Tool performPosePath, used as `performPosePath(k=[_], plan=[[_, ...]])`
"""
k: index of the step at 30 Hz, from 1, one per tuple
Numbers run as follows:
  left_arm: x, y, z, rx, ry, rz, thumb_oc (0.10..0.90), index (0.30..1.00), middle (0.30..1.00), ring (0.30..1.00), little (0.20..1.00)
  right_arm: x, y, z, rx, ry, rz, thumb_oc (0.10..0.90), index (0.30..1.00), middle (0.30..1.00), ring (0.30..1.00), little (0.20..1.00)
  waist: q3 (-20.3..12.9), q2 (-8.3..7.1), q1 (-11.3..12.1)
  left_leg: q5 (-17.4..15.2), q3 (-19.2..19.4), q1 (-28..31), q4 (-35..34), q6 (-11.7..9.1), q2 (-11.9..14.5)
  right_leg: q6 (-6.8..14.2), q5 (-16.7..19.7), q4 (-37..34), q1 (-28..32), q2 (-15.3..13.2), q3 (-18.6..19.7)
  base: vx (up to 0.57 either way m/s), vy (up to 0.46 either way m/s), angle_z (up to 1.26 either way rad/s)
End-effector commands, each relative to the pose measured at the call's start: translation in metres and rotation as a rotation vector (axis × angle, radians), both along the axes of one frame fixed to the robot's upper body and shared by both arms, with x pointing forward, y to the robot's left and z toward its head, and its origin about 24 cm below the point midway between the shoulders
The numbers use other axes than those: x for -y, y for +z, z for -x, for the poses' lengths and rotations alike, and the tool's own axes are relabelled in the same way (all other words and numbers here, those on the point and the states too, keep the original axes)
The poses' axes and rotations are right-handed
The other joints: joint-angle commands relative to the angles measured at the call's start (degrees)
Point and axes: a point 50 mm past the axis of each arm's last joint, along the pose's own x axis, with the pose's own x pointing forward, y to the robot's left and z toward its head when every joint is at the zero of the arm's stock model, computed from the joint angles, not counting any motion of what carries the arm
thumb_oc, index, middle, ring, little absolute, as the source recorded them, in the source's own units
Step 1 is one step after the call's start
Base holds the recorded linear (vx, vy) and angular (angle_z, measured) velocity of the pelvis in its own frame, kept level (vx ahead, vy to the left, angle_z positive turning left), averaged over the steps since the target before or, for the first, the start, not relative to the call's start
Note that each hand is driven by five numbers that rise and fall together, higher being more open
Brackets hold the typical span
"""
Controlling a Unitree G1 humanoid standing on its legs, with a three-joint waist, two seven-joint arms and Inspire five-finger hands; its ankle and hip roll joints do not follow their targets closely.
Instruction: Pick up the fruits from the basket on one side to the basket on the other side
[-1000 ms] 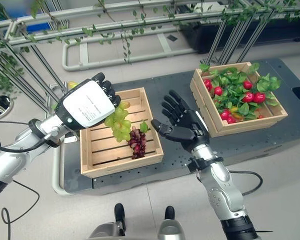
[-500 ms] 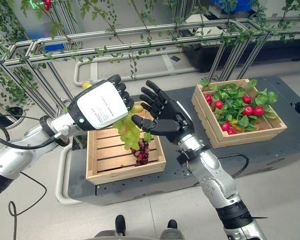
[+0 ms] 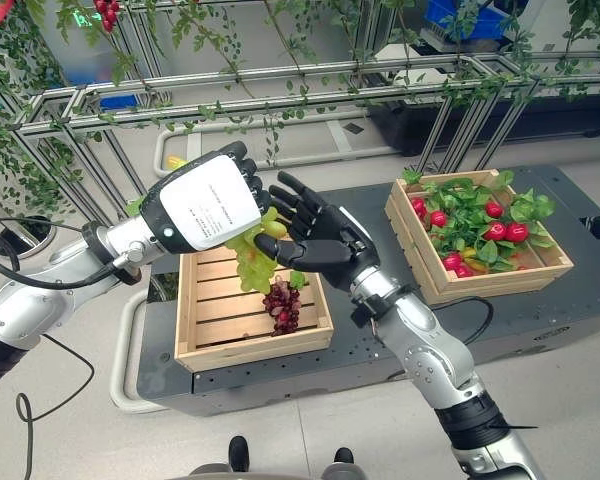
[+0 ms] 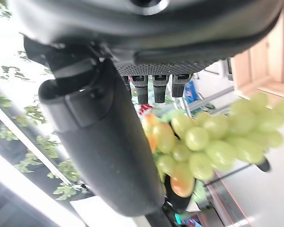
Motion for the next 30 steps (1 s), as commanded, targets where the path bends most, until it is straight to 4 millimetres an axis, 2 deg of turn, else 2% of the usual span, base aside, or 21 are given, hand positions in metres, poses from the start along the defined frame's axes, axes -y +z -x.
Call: performPosePath(k=[1,9,16,21,29,30], plan=[[0.014,0.063,0.008,0.255,-0.104,0.147,0.400,0.300,0.300,0.300,0.300,-0.016,0.034,0.002,0.151,0.158,-0.046,0.800,0.900,0.900,0.900,0.900,-8.2,0.17,0.3,-11.0,1.3,6.0,0.1,-0.9,-2.1,-0.9,-1.9,0.4,0.6,1.3,-1.5,0.00,0.000,0.00],[0.013,0.062,0.008,0.261,-0.108,0.137,0.400,0.300,0.300,0.300,0.300,-0.019,0.025,0.002,0.127,0.214,-0.059,0.800,0.900,0.900,0.900,0.900,-8.6,-0.05,0.5,-11.0,1.2,6.2,0.1,-0.9,-2.1,-0.8,-1.8,0.3,0.8,1.2,-1.5,0.00,0.000,0.00],[0.005,0.067,0.011,0.284,-0.103,0.137,0.400,0.300,0.300,0.300,0.300,-0.009,0.022,0.002,0.136,0.209,-0.023,0.800,0.900,0.900,0.900,0.900,-9.0,0.01,0.4,-10.8,1.3,6.1,0.1,-0.9,-2.1,-0.7,-1.6,0.3,0.7,1.2,-1.4,0.00,0.000,0.00],[0.007,0.069,0.012,0.274,-0.124,0.147,0.400,0.300,0.300,0.300,0.300,-0.005,0.018,0.000,0.124,0.185,0.008,0.800,0.900,0.900,0.900,0.900,-9.2,-0.03,0.4,-10.8,1.3,6.0,0.1,-0.8,-2.1,-0.6,-1.5,0.3,0.5,1.2,-1.3,0.00,0.000,0.00],[0.017,0.056,0.010,0.196,-0.167,0.144,0.400,0.300,0.300,0.300,0.300,-0.019,0.016,-0.004,0.090,0.142,-0.076,0.800,0.900,0.900,0.900,0.900,-9.3,0.21,0.5,-10.9,1.2,6.1,0.1,-0.6,-2.1,-0.6,-1.5,0.1,0.6,1.3,-0.8,0.00,0.000,0.00],[0.019,0.054,0.010,0.184,-0.175,0.142,0.400,0.300,0.300,0.300,0.300,-0.021,0.017,-0.004,0.085,0.132,-0.092,0.574,0.561,0.561,0.561,0.561,-9.2,0.26,0.5,-10.9,1.2,6.2,0.1,-0.6,-2.1,-0.6,-1.5,0.1,0.7,1.3,-0.8,0.00,0.000,0.00]])
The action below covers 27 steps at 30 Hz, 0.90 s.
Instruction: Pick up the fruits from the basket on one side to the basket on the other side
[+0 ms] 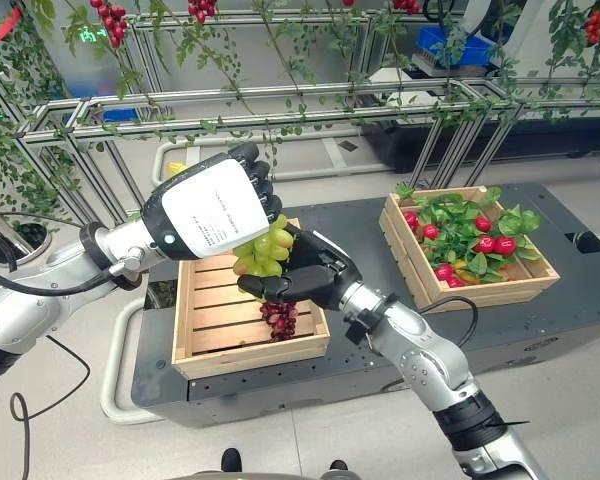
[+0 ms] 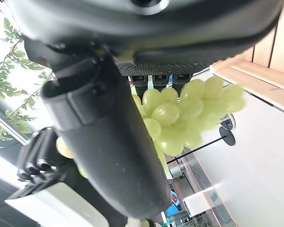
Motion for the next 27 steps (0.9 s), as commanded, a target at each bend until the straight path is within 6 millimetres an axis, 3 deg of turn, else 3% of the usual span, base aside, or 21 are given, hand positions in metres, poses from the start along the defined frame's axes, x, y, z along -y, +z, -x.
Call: performPosePath(k=[1,2,16,25,26,27], plan=[[0.010,0.049,-0.002,0.159,-0.087,0.166,0.400,0.300,0.300,0.300,0.300,-0.005,0.037,-0.011,0.142,-0.044,-0.140,0.540,0.509,0.509,0.509,0.509,-6.7,1.57,0.7,-10.9,1.0,5.3,0.1,-0.6,-2.1,-0.6,-1.5,0.1,-0.1,1.3,-1.1,0.00,0.000,0.00],[0.011,0.047,-0.002,0.147,-0.096,0.170,0.400,0.300,0.300,0.300,0.300,-0.005,0.037,-0.011,0.136,-0.061,-0.151,0.400,0.300,0.300,0.300,0.300,-6.8,1.65,0.7,-10.9,1.1,5.2,0.1,-0.6,-2.2,-0.6,-1.6,0.1,-0.1,1.3,-1.0,0.00,0.000,0.00],[0.031,0.039,0.011,0.084,-0.217,0.207,0.400,0.300,0.300,0.300,0.300,-0.009,0.035,-0.009,0.102,-0.191,-0.237,0.400,0.300,0.300,0.300,0.300,-6.3,1.64,0.8,-10.9,1.0,5.0,0.1,-0.5,-2.1,-0.4,-1.5,0.1,-0.4,1.2,-1.0,0.00,0.000,0.00],[0.024,0.037,0.009,0.056,-0.150,0.221,0.400,0.300,0.300,0.300,0.300,0.005,0.035,-0.010,0.100,-0.288,-0.262,0.400,0.300,0.300,0.300,0.300,-6.2,1.67,0.6,-10.8,1.1,4.7,0.1,-0.7,-2.0,-0.3,-1.4,0.1,-0.8,1.3,-0.9,0.00,0.000,0.00],[0.023,0.036,0.009,0.041,-0.137,0.216,0.430,0.345,0.345,0.345,0.345,0.007,0.034,-0.009,0.101,-0.299,-0.262,0.400,0.300,0.300,0.300,0.300,-6.2,1.70,0.6,-10.8,1.1,4.6,0.1,-0.7,-1.9,-0.3,-1.4,0.1,-0.8,1.3,-0.9,0.00,0.000,0.00],[0.022,0.033,0.008,-0.008,-0.112,0.197,0.579,0.568,0.568,0.568,0.568,0.011,0.033,-0.009,0.105,-0.317,-0.258,0.400,0.300,0.300,0.300,0.300,-6.2,1.69,0.7,-10.9,1.2,4.6,0.1,-0.6,-1.9,-0.3,-1.3,0.1,-0.9,1.3,-0.8,0.00,0.000,0.00]])
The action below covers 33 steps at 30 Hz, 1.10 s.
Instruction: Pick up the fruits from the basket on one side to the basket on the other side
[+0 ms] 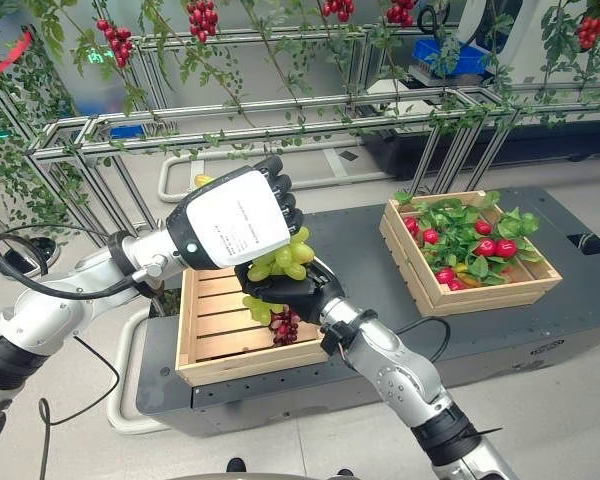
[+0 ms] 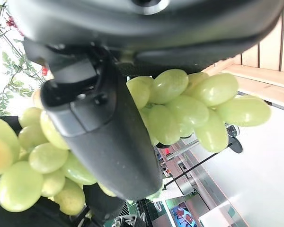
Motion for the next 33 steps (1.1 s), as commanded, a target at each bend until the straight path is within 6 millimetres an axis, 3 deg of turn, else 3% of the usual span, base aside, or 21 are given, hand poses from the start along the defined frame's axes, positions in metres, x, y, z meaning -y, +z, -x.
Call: performPosePath(k=[1,7,16,25,33], plan=[[-0.002,0.039,0.004,0.001,-0.003,0.141,0.800,0.900,0.900,0.900,0.900,0.035,0.054,-0.017,0.251,-0.243,-0.189,0.400,0.300,0.300,0.300,0.300,-4.7,0.50,0.5,-10.6,1.1,4.6,0.5,-0.6,-1.9,-0.2,-1.2,0.1,-1.0,1.4,-0.8,0.00,0.000,0.00],[-0.024,0.043,-0.001,-0.088,0.111,0.225,0.800,0.900,0.900,0.900,0.900,0.053,0.055,-0.015,0.255,-0.310,-0.192,0.400,0.300,0.300,0.300,0.300,-4.4,0.64,0.5,-10.4,1.0,4.4,0.5,-0.4,-1.8,-0.2,-1.1,0.1,-1.2,1.6,-0.6,0.00,-0.001,-0.01],[-0.083,0.038,-0.010,-0.215,0.425,0.337,0.800,0.900,0.900,0.900,0.900,0.089,0.047,-0.006,0.264,-0.463,-0.160,0.400,0.300,0.300,0.300,0.300,-4.3,0.67,0.5,-10.1,1.2,3.8,0.5,-0.1,-1.6,-0.3,-0.9,0.1,-2.1,1.9,0.1,-0.01,-0.011,-0.02],[-0.126,0.032,-0.008,-0.265,0.577,0.469,0.800,0.900,0.900,0.900,0.900,0.099,0.047,-0.003,0.288,-0.507,-0.123,0.400,0.300,0.300,0.300,0.300,-3.8,0.98,0.6,-9.6,1.1,3.1,0.5,-0.2,-1.1,-0.7,-0.8,0.1,-2.9,2.4,0.4,-0.03,-0.030,-0.07],[-0.165,0.002,0.001,-0.463,0.791,0.536,0.800,0.900,0.900,0.900,0.900,0.108,0.044,0.001,0.274,-0.545,-0.132,0.400,0.300,0.300,0.300,0.300,-3.2,1.50,1.0,-8.6,0.9,2.2,0.5,-0.7,-0.2,-1.1,-0.6,0.1,-4.0,2.9,0.8,-0.04,-0.034,-0.02]])
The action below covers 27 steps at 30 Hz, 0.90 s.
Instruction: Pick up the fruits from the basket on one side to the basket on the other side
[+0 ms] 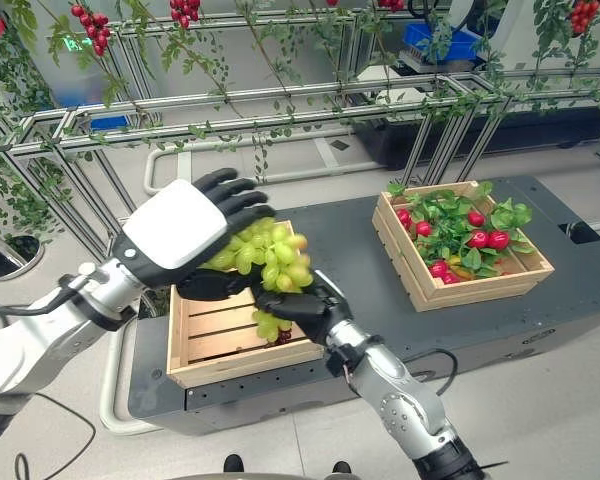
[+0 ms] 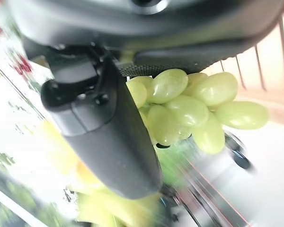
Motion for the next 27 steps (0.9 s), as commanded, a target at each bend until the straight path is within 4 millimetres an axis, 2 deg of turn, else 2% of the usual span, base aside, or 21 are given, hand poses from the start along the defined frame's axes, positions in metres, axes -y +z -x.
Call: performPosePath(k=[1,10,15,18,20,21,22,23,24,25,26,27], plan=[[-0.059,0.037,-0.013,0.121,0.305,-0.029,0.800,0.900,0.900,0.900,0.900,0.047,0.066,-0.011,0.346,-0.228,-0.041,0.400,0.300,0.300,0.300,0.300,-3.1,1.64,0.7,-7.9,-0.7,3.1,0.2,-0.7,-0.7,-1.0,-0.5,0.3,-1.7,2.5,-1.0,-0.04,-0.017,-0.03],[-0.076,0.040,-0.010,0.114,0.434,-0.221,0.800,0.900,0.900,0.900,0.900,0.057,0.066,-0.013,0.343,-0.255,-0.007,0.400,0.300,0.300,0.300,0.300,-2.3,2.13,0.6,-7.4,-0.6,2.0,0.2,-1.1,-0.2,-1.2,-0.3,0.3,-2.9,2.7,-1.2,-0.02,-0.007,0.00],[-0.072,0.038,-0.009,0.100,0.381,-0.164,0.800,0.900,0.900,0.900,0.900,0.058,0.067,-0.012,0.352,-0.267,-0.010,0.400,0.300,0.300,0.300,0.300,-1.9,2.28,0.6,-7.4,-0.8,1.8,0.2,-1.1,-0.3,-1.2,-0.2,0.3,-3.1,2.6,-1.4,0.00,0.000,0.00],[-0.059,0.033,-0.007,0.068,0.243,-0.013,0.800,0.900,0.900,0.900,0.900,0.056,0.064,-0.011,0.347,-0.270,-0.014,0.400,0.300,0.300,0.300,0.300,-2.0,2.24,0.7,-7.6,-0.9,2.0,0.2,-1.0,-0.4,-1.1,-0.3,0.3,-2.9,2.6,-1.5,0.00,0.000,0.00],[-0.041,0.030,-0.003,0.047,0.085,0.178,0.800,0.900,0.900,0.900,0.900,0.054,0.063,-0.010,0.351,-0.265,-0.011,0.400,0.300,0.300,0.300,0.300,-1.9,2.09,0.5,-7.7,-1.0,2.2,0.2,-0.9,-0.3,-1.2,-0.3,0.3,-2.9,2.8,-1.3,0.00,0.000,0.00],[-0.040,0.030,-0.002,0.045,0.078,0.189,0.800,0.900,0.900,0.900,0.900,0.054,0.062,-0.010,0.351,-0.265,-0.012,0.400,0.300,0.300,0.300,0.300,-1.9,2.07,0.5,-7.7,-0.9,2.2,0.2,-0.9,-0.3,-1.2,-0.3,0.3,-2.9,2.8,-1.3,0.00,0.000,0.00],[-0.032,0.029,0.000,0.050,0.000,0.326,0.800,0.900,0.900,0.900,0.900,0.052,0.060,-0.009,0.349,-0.263,-0.013,0.400,0.300,0.300,0.300,0.300,-1.8,1.85,0.4,-7.7,-0.6,2.4,0.2,-0.9,-0.2,-1.4,-0.4,0.3,-2.9,3.1,-1.1,0.00,0.000,0.00],[-0.028,0.028,0.000,0.052,-0.031,0.365,0.800,0.900,0.900,0.900,0.900,0.052,0.059,-0.009,0.348,-0.262,-0.012,0.400,0.300,0.300,0.300,0.300,-1.8,1.78,0.3,-7.7,-0.5,2.5,0.2,-0.8,-0.1,-1.4,-0.4,0.3,-2.9,3.2,-1.0,0.02,-0.044,-0.01],[-0.021,0.028,0.001,0.037,-0.103,0.535,0.800,0.900,0.900,0.900,0.900,0.049,0.056,-0.010,0.351,-0.250,0.000,0.400,0.300,0.300,0.300,0.300,-1.7,1.50,0.1,-7.7,-0.2,2.8,0.2,-0.8,0.0,-1.7,-0.6,0.3,-3.0,3.6,-0.5,0.00,0.000,0.00],[-0.019,0.028,0.001,0.037,-0.116,0.581,0.800,0.900,0.900,0.900,0.900,0.048,0.056,-0.010,0.353,-0.248,0.005,0.400,0.300,0.300,0.300,0.300,-1.7,1.40,0.1,-7.7,-0.1,2.9,0.2,-0.8,0.1,-1.8,-0.6,0.3,-3.0,3.8,-0.4,0.01,-0.035,-0.04],[-0.014,0.024,0.000,-0.002,-0.164,0.781,0.800,0.900,0.900,0.900,0.900,0.044,0.054,-0.011,0.357,-0.236,0.030,0.400,0.300,0.300,0.300,0.300,-1.5,0.99,0.0,-7.5,0.1,3.2,0.2,-0.9,0.1,-2.1,-0.7,0.3,-3.1,4.3,0.5,0.00,0.000,0.00],[-0.010,0.023,0.000,-0.014,-0.192,0.849,0.800,0.900,0.900,0.900,0.900,0.043,0.054,-0.012,0.356,-0.233,0.032,0.400,0.300,0.300,0.300,0.300,-1.4,0.82,0.0,-7.4,0.1,3.4,0.2,-0.9,0.2,-2.3,-0.8,0.3,-3.1,4.5,0.9,0.00,-0.009,-0.06]])
